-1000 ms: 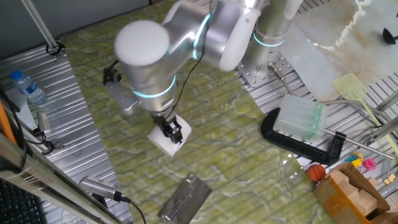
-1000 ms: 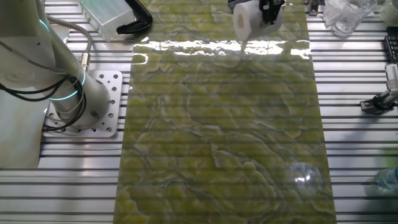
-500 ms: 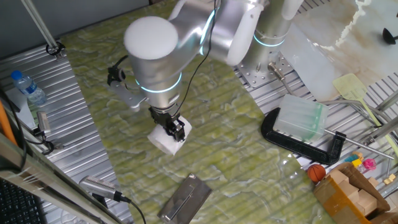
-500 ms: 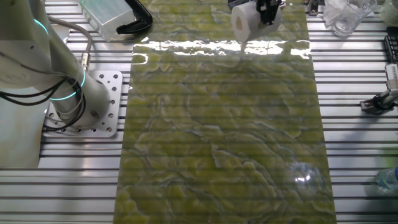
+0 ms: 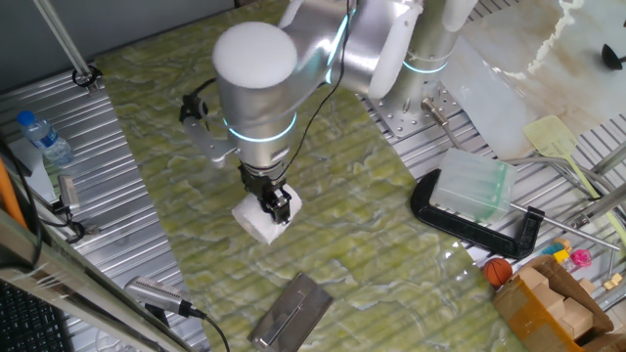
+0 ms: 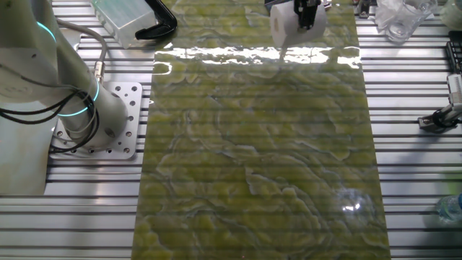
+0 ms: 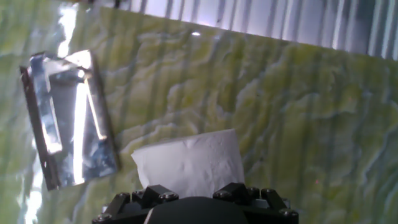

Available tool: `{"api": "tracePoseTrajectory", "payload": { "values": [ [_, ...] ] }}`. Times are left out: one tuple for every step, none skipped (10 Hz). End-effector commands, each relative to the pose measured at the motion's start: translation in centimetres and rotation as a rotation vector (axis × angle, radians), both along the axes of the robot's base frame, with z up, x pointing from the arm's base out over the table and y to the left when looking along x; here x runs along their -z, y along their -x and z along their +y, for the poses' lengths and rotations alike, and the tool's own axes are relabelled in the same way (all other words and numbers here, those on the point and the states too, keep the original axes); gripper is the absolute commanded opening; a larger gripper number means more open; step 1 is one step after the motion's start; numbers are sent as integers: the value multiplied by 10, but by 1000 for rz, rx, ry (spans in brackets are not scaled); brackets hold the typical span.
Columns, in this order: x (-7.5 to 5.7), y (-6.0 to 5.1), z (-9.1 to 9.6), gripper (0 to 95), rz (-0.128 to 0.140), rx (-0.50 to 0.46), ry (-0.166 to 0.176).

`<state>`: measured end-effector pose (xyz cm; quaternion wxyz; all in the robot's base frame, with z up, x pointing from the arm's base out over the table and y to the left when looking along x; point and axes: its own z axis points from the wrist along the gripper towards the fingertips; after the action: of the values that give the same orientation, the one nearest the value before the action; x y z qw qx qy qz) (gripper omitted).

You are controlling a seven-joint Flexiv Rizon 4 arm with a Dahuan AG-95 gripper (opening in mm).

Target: Take the roll of paper down from the shelf

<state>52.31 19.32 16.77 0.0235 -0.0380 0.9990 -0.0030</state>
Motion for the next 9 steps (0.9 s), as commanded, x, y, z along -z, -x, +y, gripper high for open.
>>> {"api": "tracePoseTrajectory", "payload": {
  "values": [
    [-1, -4, -36, 0, 28, 101, -15],
    [-3, -6, -62, 0, 43, 72, -19],
    [-3, -6, -79, 0, 59, 64, -15],
    [-1, -5, -103, 0, 71, 47, -4],
    [0, -4, -113, 0, 75, 29, -4],
    [4, 0, -124, 0, 79, -7, 3],
    [12, 1, -131, 0, 78, -40, 42],
    [17, 0, -136, 0, 74, -50, 54],
    [23, -7, -143, 0, 70, -60, 54]
  ]
}}
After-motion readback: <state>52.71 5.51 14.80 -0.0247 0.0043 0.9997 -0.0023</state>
